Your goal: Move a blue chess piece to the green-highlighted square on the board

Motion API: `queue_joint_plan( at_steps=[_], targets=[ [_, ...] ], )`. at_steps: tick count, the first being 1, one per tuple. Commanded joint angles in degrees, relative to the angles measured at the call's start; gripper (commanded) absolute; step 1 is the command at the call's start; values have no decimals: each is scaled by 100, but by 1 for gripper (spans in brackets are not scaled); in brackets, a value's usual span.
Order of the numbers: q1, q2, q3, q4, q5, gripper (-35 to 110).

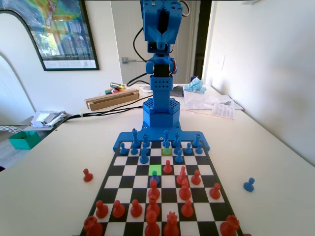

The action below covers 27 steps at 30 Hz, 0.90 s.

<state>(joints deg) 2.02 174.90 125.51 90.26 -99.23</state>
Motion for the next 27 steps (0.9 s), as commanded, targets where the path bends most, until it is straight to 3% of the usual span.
queue_joint_plan(
  at_steps=[1,27],
  targets=[
    [18,18,-44,-26,-62,1],
    [18,18,-44,-26,-62,6]
  ],
)
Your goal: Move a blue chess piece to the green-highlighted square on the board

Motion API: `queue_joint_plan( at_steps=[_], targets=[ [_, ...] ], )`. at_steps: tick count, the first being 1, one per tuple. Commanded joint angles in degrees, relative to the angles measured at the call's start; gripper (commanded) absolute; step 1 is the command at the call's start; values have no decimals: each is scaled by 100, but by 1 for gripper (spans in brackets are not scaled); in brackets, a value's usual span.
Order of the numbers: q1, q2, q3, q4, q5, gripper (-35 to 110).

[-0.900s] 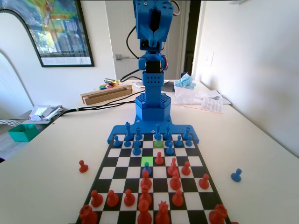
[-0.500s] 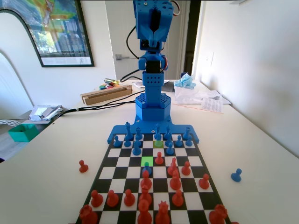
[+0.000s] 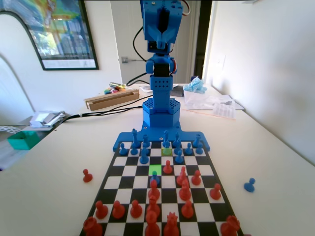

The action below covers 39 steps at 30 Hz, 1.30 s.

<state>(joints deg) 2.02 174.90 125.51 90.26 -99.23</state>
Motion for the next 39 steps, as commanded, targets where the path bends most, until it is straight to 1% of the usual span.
queue_joint_plan(
  at_steps=[1,8,11,21,26,35,39],
  targets=[
    [18,18,-44,-26,-62,6],
    [18,18,-44,-26,-62,5],
    [18,18,-44,-26,-62,1],
    [-185,-396,-167,44,-123,1],
    [-193,-1222,-747,114,272,1],
    [-9,-3349,-1793,26,1714,1],
    [149,-4192,-2004,18,2153,1]
  ],
)
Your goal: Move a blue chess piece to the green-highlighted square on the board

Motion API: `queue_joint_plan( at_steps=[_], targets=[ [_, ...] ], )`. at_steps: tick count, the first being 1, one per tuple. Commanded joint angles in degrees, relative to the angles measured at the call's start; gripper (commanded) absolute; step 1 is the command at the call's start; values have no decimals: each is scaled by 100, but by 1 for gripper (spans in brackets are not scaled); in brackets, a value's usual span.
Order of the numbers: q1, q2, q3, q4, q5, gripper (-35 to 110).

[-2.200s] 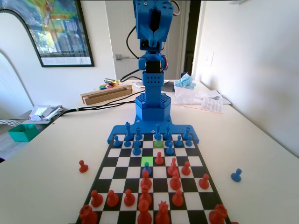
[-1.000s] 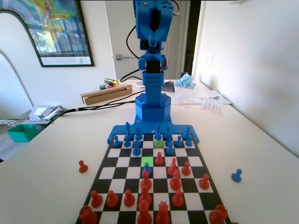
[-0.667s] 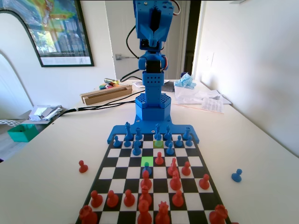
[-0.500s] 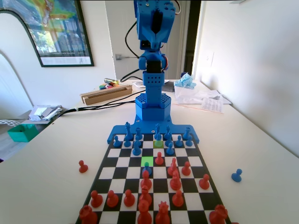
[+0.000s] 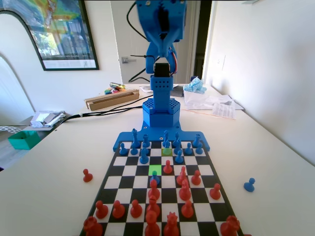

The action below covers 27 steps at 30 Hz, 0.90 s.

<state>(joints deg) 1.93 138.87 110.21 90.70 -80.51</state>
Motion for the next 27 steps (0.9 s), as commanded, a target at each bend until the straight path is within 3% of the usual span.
queue_joint_plan(
  at_steps=[1,14,27],
  targets=[
    [185,-809,-501,-53,404,1],
    [35,-2452,396,-1134,1195,1],
    [-114,-2575,1767,-2470,844,8]
  ],
)
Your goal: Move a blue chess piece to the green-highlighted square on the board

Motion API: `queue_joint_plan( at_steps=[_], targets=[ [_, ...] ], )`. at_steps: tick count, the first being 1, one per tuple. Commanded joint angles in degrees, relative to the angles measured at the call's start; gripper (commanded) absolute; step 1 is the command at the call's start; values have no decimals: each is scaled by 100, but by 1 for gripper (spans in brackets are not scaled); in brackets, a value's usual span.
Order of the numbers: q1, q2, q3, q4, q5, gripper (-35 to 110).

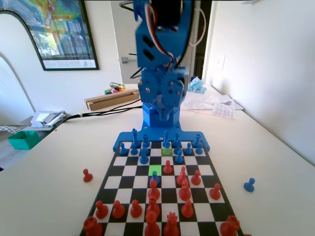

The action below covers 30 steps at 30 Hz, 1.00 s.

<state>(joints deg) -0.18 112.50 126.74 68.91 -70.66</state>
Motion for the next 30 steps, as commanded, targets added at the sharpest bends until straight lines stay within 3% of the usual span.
queue_joint_plan(
  at_steps=[1,30],
  targets=[
    [79,62,202,-404,-167,9],
    [-448,-712,1213,-1652,-483,12]
  ],
)
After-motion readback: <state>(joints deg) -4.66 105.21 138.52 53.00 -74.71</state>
